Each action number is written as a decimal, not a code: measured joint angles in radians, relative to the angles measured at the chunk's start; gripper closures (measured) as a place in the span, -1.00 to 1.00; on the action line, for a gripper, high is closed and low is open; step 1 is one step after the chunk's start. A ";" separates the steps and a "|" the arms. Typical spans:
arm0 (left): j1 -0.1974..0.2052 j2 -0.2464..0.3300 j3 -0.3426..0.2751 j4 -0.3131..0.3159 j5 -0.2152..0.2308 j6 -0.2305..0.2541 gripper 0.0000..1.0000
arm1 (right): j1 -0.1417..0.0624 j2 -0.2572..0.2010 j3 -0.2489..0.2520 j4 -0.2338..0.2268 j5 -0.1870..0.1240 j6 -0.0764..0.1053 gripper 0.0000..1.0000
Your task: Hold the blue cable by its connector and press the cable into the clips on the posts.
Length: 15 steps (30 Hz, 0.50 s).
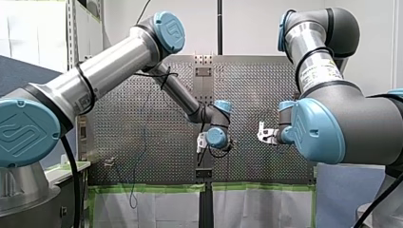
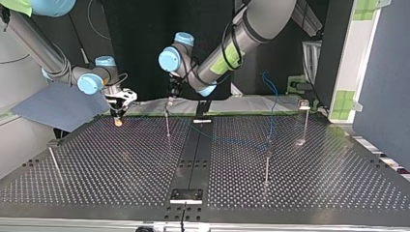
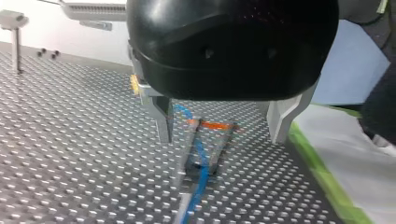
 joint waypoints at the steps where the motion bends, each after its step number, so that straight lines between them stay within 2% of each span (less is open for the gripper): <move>1: 0.000 -0.007 0.001 -0.001 0.002 0.000 -1.00 | 0.000 0.000 0.000 0.000 0.000 0.000 1.00; 8: 0.001 -0.028 0.006 -0.002 0.019 -0.007 -1.00 | 0.000 0.000 0.000 0.000 0.000 0.002 1.00; 15: -0.009 -0.029 0.006 0.044 0.024 -0.030 -1.00 | 0.000 0.000 0.000 0.000 -0.001 0.002 1.00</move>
